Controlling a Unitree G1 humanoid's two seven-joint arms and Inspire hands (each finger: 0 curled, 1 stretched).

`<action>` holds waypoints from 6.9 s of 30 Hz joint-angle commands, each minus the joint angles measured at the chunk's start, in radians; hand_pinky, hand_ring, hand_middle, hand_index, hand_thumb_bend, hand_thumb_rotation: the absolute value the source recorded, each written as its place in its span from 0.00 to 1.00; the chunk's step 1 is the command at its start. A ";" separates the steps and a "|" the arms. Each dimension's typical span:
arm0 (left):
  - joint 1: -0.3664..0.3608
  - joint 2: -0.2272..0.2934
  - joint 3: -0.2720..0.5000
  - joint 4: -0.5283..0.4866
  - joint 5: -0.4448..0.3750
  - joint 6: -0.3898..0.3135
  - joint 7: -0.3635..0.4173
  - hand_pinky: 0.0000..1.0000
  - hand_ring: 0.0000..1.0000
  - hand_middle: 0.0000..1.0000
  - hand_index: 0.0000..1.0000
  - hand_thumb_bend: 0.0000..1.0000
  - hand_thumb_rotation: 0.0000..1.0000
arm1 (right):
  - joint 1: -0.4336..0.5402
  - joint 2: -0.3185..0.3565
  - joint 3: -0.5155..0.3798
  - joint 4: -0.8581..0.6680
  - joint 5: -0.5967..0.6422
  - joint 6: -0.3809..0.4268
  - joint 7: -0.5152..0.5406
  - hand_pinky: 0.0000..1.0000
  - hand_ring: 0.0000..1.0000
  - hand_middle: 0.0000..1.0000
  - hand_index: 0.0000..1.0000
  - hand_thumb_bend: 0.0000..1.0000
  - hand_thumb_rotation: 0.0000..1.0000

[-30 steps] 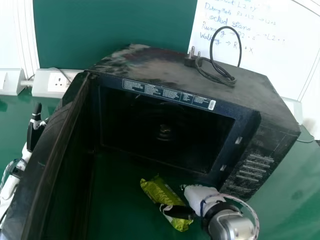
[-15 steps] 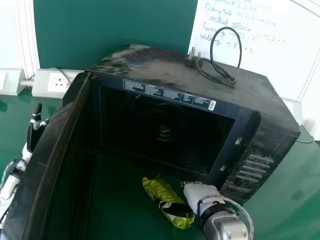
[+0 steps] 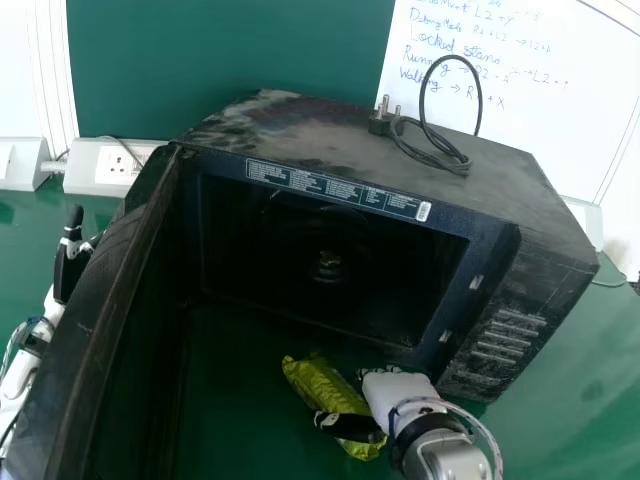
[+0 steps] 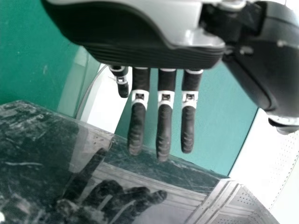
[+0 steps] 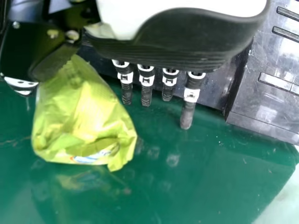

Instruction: Put biscuit inside oven

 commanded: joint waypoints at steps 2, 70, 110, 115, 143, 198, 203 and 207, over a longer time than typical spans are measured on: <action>0.013 0.000 -0.002 -0.017 -0.003 0.008 0.004 0.25 0.32 0.40 0.49 0.52 0.07 | 0.051 0.016 0.012 0.001 0.021 -0.033 0.084 0.80 0.90 0.94 0.93 0.97 0.34; 0.016 -0.008 -0.008 -0.033 0.000 0.013 0.016 0.25 0.32 0.41 0.49 0.52 0.07 | 0.168 0.139 0.000 -0.027 -0.177 -0.262 -0.127 0.10 0.17 0.47 0.74 0.57 0.00; 0.017 -0.009 -0.005 -0.029 0.001 0.008 0.012 0.25 0.32 0.41 0.49 0.51 0.07 | -0.028 0.192 -0.238 -0.278 0.029 -0.298 -0.069 0.05 0.14 0.47 0.49 0.52 0.00; 0.015 -0.007 -0.004 -0.021 -0.003 0.008 0.005 0.25 0.32 0.40 0.49 0.51 0.07 | -0.093 0.225 -0.232 -0.252 0.008 -0.272 -0.048 0.07 0.14 0.47 0.49 0.52 0.00; 0.018 -0.012 -0.005 -0.028 -0.002 0.010 0.012 0.24 0.31 0.40 0.49 0.51 0.07 | -0.365 0.186 -0.152 0.075 0.022 -0.215 -0.212 0.06 0.14 0.47 0.48 0.53 0.00; 0.030 -0.015 -0.020 -0.054 0.007 0.020 0.030 0.24 0.31 0.40 0.49 0.52 0.07 | -0.705 -0.021 0.068 0.955 0.420 -0.102 -1.004 0.36 0.48 0.57 0.77 0.78 0.12; 0.034 -0.016 -0.021 -0.061 0.007 0.020 0.032 0.24 0.31 0.40 0.49 0.52 0.07 | -0.681 -0.035 0.094 0.897 0.407 -0.055 -0.955 0.43 0.58 0.67 0.81 0.88 0.31; 0.035 -0.016 -0.019 -0.065 0.003 0.025 0.033 0.25 0.31 0.40 0.49 0.52 0.07 | -0.663 -0.043 0.100 0.849 0.408 -0.028 -0.902 0.43 0.56 0.66 0.82 0.87 0.35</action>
